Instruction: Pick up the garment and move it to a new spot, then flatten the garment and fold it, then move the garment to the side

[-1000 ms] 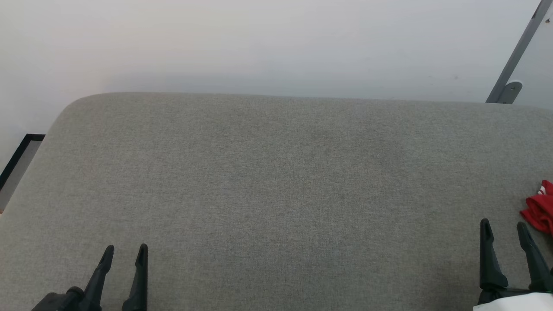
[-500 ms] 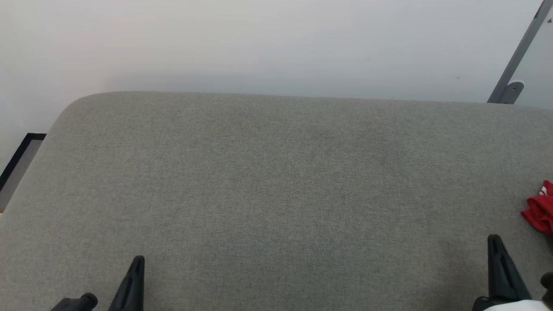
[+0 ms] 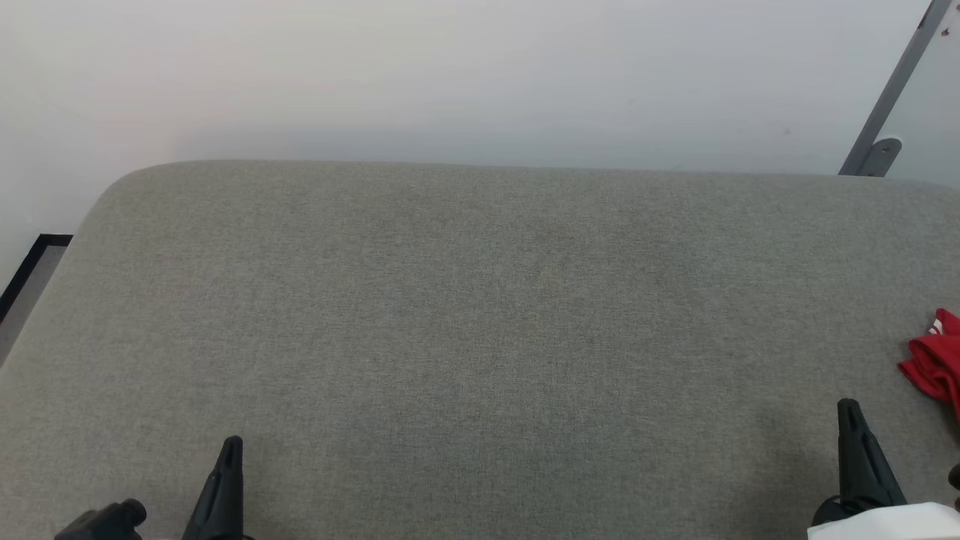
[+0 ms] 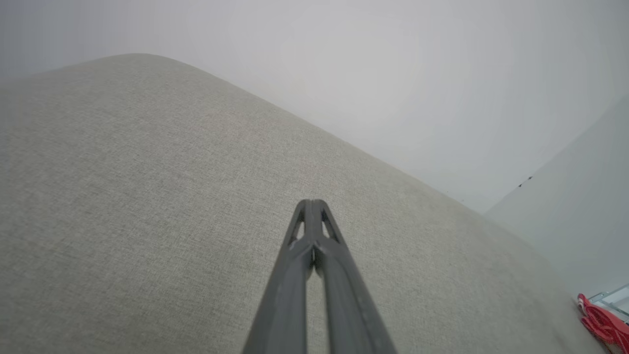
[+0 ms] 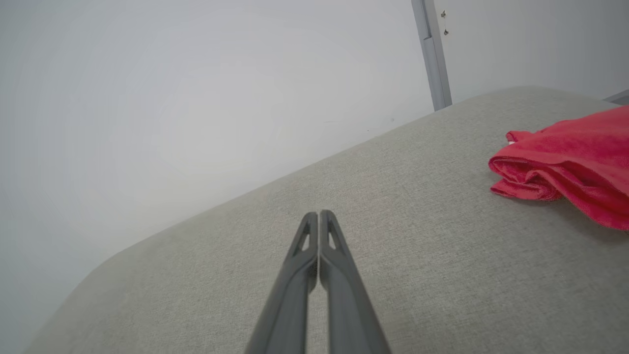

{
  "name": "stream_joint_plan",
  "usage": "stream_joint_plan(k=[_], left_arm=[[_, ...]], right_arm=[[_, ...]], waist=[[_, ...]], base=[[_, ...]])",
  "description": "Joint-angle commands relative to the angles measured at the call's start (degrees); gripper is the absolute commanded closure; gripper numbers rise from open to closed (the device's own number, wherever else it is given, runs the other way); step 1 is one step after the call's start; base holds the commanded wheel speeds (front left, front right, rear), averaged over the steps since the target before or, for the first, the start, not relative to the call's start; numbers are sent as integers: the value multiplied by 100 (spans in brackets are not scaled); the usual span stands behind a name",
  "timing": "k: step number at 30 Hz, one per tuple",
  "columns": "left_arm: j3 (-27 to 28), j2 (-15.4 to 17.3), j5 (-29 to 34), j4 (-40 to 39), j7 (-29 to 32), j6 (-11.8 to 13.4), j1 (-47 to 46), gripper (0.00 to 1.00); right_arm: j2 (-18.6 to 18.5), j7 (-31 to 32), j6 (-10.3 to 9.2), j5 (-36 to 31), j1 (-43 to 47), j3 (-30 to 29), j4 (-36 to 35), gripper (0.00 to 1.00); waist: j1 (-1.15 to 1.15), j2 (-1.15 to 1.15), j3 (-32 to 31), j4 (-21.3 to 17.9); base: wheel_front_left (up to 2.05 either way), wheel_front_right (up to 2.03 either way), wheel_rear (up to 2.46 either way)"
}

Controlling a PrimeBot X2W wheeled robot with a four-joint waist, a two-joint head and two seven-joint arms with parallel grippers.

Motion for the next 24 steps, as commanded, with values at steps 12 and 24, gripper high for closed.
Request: stream_joint_plan(k=[12, 24], left_arm=[[162, -76, -1056, 50, 277, 3, -393, 100], [264, -180, -1861, 125, 514, 4, -581, 100]], right_arm=[[-32, 235, 1, 1172, -353, 69, 112, 100], [-31, 427, 1, 2079, -546, 123, 266, 100]], waist=[[0, 0, 6, -59], [0, 0, 12, -116]], base=[[0, 0, 0], [0, 0, 0]])
